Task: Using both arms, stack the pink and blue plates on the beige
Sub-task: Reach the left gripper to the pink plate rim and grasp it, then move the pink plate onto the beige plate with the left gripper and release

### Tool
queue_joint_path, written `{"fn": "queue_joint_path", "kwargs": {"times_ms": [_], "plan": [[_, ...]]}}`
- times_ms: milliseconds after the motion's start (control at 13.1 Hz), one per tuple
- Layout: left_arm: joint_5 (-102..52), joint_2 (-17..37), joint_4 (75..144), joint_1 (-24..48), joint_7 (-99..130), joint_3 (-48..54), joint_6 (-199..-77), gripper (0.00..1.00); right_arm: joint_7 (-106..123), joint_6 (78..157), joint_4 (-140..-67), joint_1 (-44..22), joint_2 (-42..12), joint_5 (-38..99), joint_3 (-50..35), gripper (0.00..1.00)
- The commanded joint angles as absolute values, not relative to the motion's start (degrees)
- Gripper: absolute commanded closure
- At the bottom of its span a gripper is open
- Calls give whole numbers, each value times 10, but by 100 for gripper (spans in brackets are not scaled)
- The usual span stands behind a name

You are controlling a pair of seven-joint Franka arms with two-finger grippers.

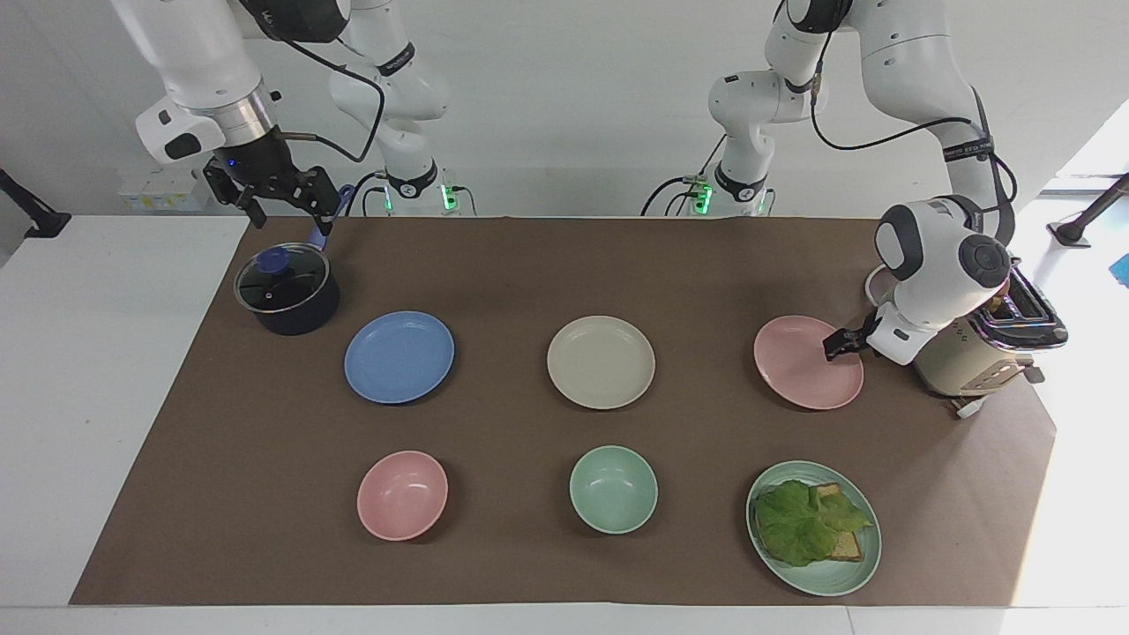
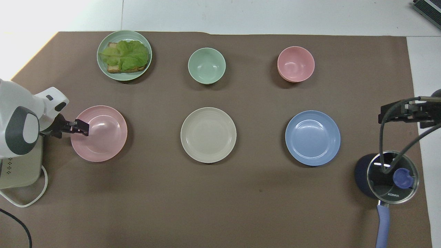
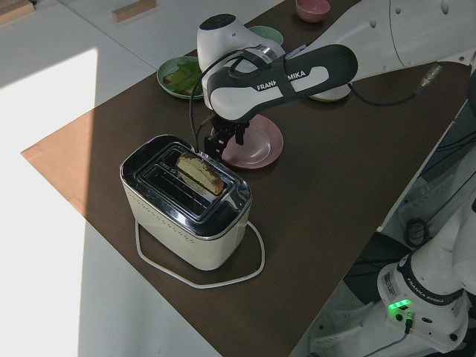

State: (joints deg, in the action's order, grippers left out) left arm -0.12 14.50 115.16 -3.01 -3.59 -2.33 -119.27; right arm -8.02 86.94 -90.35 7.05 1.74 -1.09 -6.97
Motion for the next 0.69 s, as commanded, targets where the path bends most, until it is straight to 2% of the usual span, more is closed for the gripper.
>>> {"fn": "queue_joint_path", "kwargs": {"times_ms": [0,76,229,305,381,610], "plan": [[3,142,1165,-35,-37,-19,-1192,0,-66,876,-903,78,18,2,-72,0],[-1,143,1162,-33,-34,-19,-1188,0,-65,875,-903,78,18,2,-72,0],[-10,143,1161,-33,-32,-19,-1187,70,-65,877,-904,78,18,2,-72,0],[-10,143,1161,-33,-32,-19,-1187,94,-65,877,-904,79,18,2,-72,0],[-10,143,1161,-35,-33,-19,-1186,100,-65,877,-904,79,18,2,-72,0],[-10,142,1157,-33,-34,-19,-1168,100,-65,876,-904,79,18,2,-72,0]]}}
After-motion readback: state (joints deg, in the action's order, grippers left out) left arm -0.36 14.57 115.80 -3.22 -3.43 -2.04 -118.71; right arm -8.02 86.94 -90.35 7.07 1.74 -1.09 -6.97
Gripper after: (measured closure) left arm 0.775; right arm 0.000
